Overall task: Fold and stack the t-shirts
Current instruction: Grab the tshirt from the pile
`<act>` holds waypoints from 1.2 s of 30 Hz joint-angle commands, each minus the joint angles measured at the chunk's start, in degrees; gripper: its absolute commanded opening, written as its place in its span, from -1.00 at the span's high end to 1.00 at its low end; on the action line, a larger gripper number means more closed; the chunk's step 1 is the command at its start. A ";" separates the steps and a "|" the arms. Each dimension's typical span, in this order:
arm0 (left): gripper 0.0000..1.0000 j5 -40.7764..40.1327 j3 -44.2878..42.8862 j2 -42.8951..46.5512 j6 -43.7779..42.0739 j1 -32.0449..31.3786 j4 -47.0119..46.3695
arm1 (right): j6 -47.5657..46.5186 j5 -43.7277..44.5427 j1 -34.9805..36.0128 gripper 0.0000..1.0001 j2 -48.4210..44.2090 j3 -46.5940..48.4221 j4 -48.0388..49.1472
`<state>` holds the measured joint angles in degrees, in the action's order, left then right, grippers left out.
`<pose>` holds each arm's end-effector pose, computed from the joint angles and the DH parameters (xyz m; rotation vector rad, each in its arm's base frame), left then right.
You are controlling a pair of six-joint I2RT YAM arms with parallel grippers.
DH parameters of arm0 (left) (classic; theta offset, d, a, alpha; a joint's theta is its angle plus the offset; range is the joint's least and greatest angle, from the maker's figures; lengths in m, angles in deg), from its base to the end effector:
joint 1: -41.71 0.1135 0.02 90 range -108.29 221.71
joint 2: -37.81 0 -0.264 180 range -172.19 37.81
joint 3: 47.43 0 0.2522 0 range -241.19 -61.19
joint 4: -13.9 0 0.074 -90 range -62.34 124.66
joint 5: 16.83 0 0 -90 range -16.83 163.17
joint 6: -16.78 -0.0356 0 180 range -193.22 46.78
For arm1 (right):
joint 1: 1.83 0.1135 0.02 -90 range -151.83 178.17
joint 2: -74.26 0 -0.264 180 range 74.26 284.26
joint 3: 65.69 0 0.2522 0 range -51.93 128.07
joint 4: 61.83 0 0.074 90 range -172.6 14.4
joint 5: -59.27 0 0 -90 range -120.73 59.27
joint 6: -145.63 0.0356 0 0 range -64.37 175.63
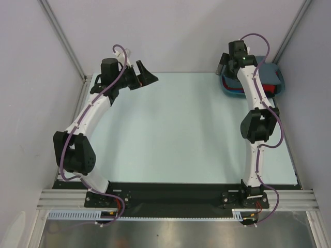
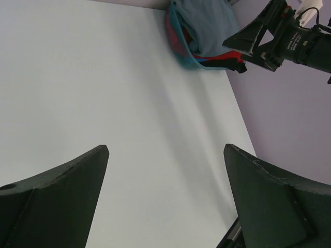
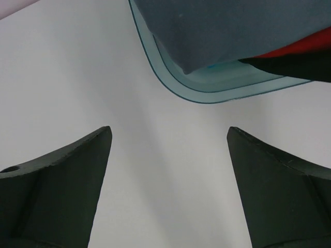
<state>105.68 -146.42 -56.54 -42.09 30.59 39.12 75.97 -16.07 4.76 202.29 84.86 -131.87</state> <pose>0.3778 -0.0938 0.3606 0.0496 2.0110 -1.0285 0.4867 0.0472 0.3381 0.4003 2.3327 -0.0818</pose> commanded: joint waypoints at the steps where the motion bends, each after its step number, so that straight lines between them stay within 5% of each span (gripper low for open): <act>1: -0.99 1.24 -3.97 -2.93 2.17 -0.22 -3.30 | -3.19 -1.11 -0.61 -0.99 -1.73 -1.87 4.76; 10: -1.00 -3.59 -16.28 -9.10 -1.68 -0.22 5.49 | 2.95 -2.08 -3.95 -0.99 5.91 3.13 -1.12; 18: -1.00 -5.53 -21.81 -13.67 -4.68 0.04 10.15 | -3.20 -0.85 -4.57 -1.00 5.74 0.75 8.89; 36: -0.99 0.27 -17.43 -11.56 -1.25 1.97 5.67 | -3.90 -12.09 -9.84 -0.80 16.72 9.54 19.71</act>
<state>104.00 -163.58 -70.53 -43.27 32.17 46.18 72.98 -24.75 -5.21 216.39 91.57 -115.93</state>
